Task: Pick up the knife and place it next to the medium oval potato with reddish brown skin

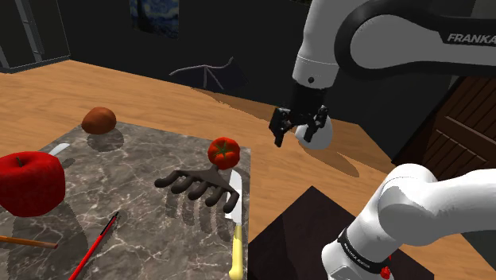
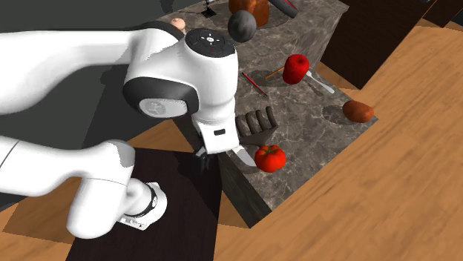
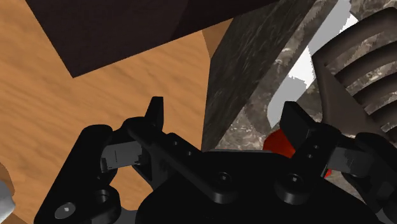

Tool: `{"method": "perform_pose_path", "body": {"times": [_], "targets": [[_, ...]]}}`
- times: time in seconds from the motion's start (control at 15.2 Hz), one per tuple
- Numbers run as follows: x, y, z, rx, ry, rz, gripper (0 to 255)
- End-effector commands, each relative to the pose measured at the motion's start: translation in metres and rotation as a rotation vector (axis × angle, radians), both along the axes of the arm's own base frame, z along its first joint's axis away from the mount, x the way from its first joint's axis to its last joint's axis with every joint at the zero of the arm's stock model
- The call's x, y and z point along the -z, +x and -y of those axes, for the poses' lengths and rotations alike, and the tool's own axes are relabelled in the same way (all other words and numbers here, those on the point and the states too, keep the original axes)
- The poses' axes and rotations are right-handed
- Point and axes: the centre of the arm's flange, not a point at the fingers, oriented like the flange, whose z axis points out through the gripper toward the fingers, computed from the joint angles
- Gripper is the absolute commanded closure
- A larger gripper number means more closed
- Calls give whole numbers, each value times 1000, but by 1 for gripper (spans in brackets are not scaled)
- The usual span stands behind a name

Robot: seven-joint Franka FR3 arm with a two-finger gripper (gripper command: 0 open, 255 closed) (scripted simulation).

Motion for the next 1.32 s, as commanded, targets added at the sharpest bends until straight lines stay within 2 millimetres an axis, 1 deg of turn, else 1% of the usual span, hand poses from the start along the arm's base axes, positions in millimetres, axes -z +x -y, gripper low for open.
{"method": "perform_pose_path", "body": {"times": [0.0,0.46,0.99,1.06,1.25], "targets": [[15,-5,-24,46,-7,-12,0],[67,-7,-101,191,-31,-54,0],[129,2,-188,357,-57,-102,0],[132,2,-191,362,-58,-104,0],[147,-1,-189,362,-58,-104,0]]}}
